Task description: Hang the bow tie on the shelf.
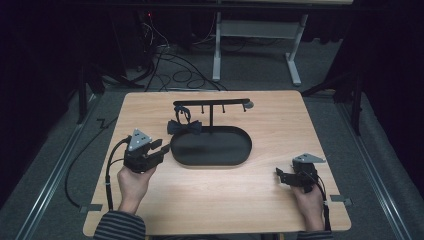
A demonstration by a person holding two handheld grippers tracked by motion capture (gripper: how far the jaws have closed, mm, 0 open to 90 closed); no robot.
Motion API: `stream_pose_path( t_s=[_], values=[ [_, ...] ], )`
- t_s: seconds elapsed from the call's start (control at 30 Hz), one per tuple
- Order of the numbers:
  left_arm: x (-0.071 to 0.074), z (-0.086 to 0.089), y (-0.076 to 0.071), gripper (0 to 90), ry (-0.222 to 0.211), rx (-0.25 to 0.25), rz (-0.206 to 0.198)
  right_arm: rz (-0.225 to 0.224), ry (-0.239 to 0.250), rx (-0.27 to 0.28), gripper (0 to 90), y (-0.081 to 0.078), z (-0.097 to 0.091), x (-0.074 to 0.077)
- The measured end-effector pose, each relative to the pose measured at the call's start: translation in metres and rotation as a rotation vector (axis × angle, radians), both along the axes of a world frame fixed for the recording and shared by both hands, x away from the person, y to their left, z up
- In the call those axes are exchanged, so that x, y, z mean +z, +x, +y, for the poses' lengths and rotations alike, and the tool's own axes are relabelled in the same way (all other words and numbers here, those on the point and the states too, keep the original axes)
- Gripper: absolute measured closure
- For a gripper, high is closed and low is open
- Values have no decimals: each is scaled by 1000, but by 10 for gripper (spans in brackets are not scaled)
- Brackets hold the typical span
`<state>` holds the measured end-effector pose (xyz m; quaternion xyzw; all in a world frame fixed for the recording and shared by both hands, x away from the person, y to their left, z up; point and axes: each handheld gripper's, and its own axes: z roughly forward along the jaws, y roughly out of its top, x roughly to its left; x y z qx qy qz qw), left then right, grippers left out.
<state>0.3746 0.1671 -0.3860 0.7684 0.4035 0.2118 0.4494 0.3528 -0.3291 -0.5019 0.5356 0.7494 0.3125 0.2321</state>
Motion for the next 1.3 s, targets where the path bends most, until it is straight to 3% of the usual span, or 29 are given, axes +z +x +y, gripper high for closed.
stream_pose_path(
  t_s=[0.3, 0.8, 1.3],
  values=[
    [-8, 3, -5, 630, -26, 8, 21, 0, 0, 0, 259, 0, 0, 0],
    [-17, 9, -7, 625, -26, 22, 45, 0, 1, -1, 259, 0, 0, 0],
    [-34, 17, -2, 617, -33, 43, 92, 2, 2, 1, 259, 0, 0, 0]
  ],
)
